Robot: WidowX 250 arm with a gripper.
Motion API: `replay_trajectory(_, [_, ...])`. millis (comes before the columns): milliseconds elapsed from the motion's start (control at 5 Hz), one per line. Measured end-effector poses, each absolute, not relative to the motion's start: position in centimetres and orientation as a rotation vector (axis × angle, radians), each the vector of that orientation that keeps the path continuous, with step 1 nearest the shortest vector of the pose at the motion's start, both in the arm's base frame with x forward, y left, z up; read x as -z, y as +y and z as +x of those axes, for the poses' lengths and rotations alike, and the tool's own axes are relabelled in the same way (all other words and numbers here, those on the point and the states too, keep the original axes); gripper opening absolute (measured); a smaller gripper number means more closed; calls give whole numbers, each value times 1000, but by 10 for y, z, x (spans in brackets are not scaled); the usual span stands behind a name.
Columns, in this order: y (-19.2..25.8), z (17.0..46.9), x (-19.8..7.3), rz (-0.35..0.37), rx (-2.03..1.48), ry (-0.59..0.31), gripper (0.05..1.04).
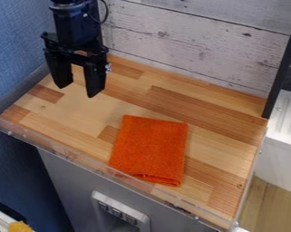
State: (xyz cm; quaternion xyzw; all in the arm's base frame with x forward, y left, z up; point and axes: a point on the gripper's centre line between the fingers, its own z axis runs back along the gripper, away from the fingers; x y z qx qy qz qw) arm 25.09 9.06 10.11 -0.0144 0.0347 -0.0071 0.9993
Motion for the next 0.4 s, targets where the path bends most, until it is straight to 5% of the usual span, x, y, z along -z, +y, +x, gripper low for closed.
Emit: replay_trajectory(400, [66, 249, -90, -27, 204, 72, 997])
